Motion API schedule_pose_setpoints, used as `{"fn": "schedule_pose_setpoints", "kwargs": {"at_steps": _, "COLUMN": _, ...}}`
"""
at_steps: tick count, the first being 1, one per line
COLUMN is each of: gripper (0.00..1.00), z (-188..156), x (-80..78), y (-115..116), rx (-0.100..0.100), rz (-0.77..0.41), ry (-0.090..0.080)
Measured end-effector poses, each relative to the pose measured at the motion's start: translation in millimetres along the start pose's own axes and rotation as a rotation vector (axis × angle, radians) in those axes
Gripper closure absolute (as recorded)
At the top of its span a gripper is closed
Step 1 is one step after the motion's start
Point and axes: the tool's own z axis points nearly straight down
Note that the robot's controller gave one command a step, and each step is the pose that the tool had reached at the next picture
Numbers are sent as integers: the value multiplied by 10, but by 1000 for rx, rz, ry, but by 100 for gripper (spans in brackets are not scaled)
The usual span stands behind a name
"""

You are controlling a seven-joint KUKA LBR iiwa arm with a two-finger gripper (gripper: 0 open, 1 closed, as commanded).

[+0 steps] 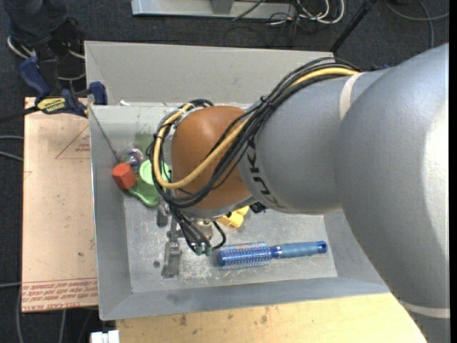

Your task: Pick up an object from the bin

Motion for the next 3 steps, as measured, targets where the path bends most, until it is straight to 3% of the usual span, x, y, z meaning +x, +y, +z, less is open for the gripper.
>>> {"fn": "schedule_pose_setpoints", "kwargs": {"at_steps": 1, "gripper": 0, "z": 485, "x": -735, "y": -567, "rx": 2, "rz": 122, "ry": -4}}
{"fn": "schedule_pose_setpoints", "kwargs": {"at_steps": 2, "gripper": 0, "z": 219, "x": -1418, "y": -433, "rx": -1, "rz": 22, "ry": -11}}
{"fn": "schedule_pose_setpoints", "kwargs": {"at_steps": 3, "gripper": 0, "z": 841, "x": -1308, "y": 128, "rx": 3, "rz": -24, "ry": -3}}
